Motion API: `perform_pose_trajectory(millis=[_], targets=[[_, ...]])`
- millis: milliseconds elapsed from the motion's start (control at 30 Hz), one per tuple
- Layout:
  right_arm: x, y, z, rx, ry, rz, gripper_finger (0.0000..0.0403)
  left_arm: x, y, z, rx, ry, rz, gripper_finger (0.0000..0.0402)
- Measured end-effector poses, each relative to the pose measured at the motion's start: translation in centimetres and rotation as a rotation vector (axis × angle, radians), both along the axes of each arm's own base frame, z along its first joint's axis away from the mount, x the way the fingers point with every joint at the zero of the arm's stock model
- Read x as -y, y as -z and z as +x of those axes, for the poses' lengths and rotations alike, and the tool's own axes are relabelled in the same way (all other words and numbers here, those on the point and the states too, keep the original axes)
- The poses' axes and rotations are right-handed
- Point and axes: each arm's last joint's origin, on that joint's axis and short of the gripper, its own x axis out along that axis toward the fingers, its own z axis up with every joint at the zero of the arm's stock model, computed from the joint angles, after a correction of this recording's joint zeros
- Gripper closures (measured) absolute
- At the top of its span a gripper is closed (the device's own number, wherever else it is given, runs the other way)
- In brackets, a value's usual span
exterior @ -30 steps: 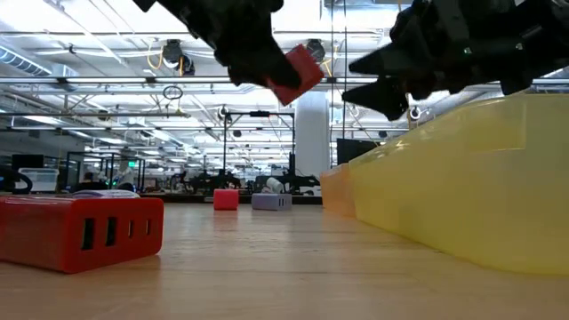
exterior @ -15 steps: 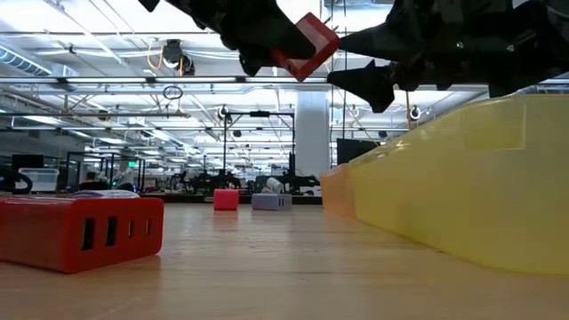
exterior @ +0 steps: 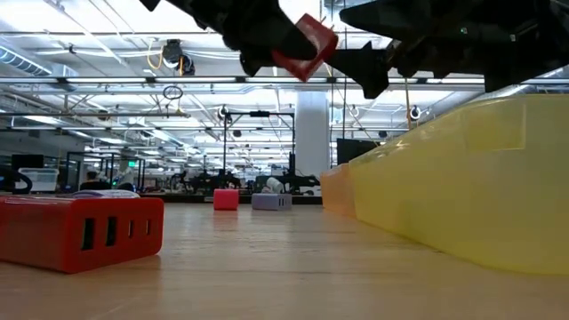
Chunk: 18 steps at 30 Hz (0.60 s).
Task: Pick & Place Office items
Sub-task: Put the top red charger adapter into the yellow bin
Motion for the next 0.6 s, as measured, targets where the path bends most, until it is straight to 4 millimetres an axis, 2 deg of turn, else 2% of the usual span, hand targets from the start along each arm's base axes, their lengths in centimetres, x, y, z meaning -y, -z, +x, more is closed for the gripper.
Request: perform_pose_trajectory(millis=[133, 400, 600], targets=[[0.2, -0.1, 0.0, 0.014, 0.066, -0.019, 0.0099, -0.1, -0.3, 0.1, 0.03, -0.001, -0.002, 0.0285], [-0.1, -0.6, 1.2, 0.033, 0.059, -0.018, 0.01, 0.0, -0.6, 0.3, 0.061, 0.008, -0.007, 0.0285], [-0.2, -0.6, 2.0, 0.031, 0.082, -0.018, 0.0122, 0.0, -0.7, 0.3, 0.076, 0.008, -0.009, 0.0285]])
